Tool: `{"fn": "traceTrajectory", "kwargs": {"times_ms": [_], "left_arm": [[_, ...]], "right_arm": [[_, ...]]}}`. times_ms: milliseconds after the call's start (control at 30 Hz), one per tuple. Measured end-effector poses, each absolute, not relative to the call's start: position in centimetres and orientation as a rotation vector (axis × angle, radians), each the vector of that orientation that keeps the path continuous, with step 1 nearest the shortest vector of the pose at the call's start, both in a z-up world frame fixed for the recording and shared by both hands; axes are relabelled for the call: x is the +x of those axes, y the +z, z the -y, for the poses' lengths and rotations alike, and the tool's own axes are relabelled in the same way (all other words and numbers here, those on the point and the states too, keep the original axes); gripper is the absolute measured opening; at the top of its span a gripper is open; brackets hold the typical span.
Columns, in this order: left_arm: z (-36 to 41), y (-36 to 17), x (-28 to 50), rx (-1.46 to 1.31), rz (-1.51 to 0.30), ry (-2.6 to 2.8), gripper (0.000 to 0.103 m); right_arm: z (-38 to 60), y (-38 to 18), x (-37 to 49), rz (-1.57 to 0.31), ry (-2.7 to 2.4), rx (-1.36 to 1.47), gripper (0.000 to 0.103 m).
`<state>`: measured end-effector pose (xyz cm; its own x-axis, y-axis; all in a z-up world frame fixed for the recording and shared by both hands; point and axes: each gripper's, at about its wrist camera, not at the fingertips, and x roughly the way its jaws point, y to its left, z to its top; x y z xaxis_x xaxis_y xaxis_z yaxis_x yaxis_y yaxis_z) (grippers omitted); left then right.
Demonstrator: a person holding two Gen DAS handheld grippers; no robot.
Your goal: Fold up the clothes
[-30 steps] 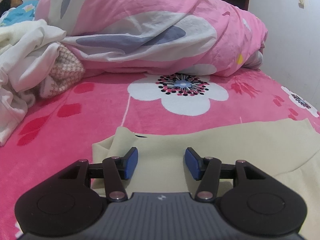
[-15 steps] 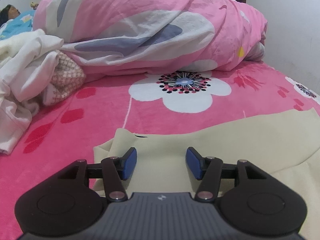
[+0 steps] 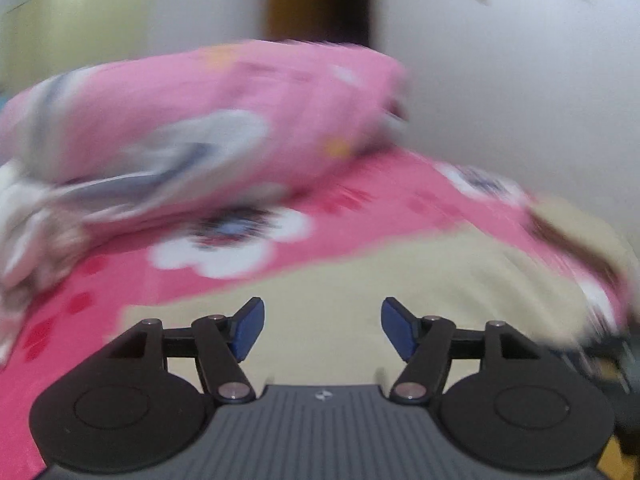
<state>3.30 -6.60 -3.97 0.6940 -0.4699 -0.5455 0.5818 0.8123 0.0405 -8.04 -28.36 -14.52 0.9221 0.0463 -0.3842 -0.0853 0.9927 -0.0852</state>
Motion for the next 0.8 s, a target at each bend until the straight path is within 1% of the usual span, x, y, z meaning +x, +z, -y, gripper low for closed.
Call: {"fn": "traceTrajectory", "kwargs": {"times_ms": [100,133,167,200,300,333,433,500,567,600,667,733,800], "left_arm": [[9.5,-7.2,0.9,0.355,-0.577,-0.609,0.066],[9.6,-8.6,0.8,0.36,-0.586,-0.586,0.068],[9.1,-9.9,1.0,0.322,-0.591,-0.572,0.074],[8.6,-10.5,1.2,0.284,-0.598,-0.567,0.076],[7.6,-10.1,1.7,0.232,-0.62,-0.58,0.076],[7.6,-10.1,1.7,0.235,-0.62,-0.581,0.076],[7.4,-10.3,1.8,0.225,-0.614,-0.583,0.076],[7.2,-10.3,1.9,0.211,-0.612,-0.587,0.076],[6.6,-9.8,1.7,0.187,-0.621,-0.597,0.076],[6.2,-9.4,1.8,0.176,-0.633,-0.595,0.076],[4.5,-8.1,1.4,0.162,-0.646,-0.584,0.076],[2.2,-6.9,0.6,0.156,-0.629,-0.577,0.076],[-0.2,-6.1,-0.3,0.152,-0.615,-0.561,0.076]], "right_arm": [[28.2,-14.7,-8.6,-0.39,0.064,-0.078,0.001],[28.1,-14.7,-8.6,-0.391,0.062,-0.078,0.001],[28.0,-14.7,-8.5,-0.394,0.059,-0.079,0.001],[28.0,-14.6,-8.4,-0.399,0.057,-0.08,0.001],[27.4,-13.5,-8.4,-0.432,0.037,-0.097,0.001],[27.0,-12.7,-8.5,-0.432,0.035,-0.1,0.004],[25.1,-10.3,-9.6,-0.341,0.093,-0.087,0.004],[23.5,-10.9,-9.5,-0.345,0.145,-0.135,0.004],[22.9,-13.8,-8.3,-0.422,0.149,-0.163,0.002],[23.3,-15.2,-8.3,-0.394,0.143,-0.137,0.002],[23.9,-14.4,-8.0,-0.411,0.151,-0.068,0.001],[23.2,-13.3,-8.4,-0.4,0.178,-0.095,0.005],[22.4,-12.3,-8.7,-0.388,0.206,-0.122,0.005]]}}
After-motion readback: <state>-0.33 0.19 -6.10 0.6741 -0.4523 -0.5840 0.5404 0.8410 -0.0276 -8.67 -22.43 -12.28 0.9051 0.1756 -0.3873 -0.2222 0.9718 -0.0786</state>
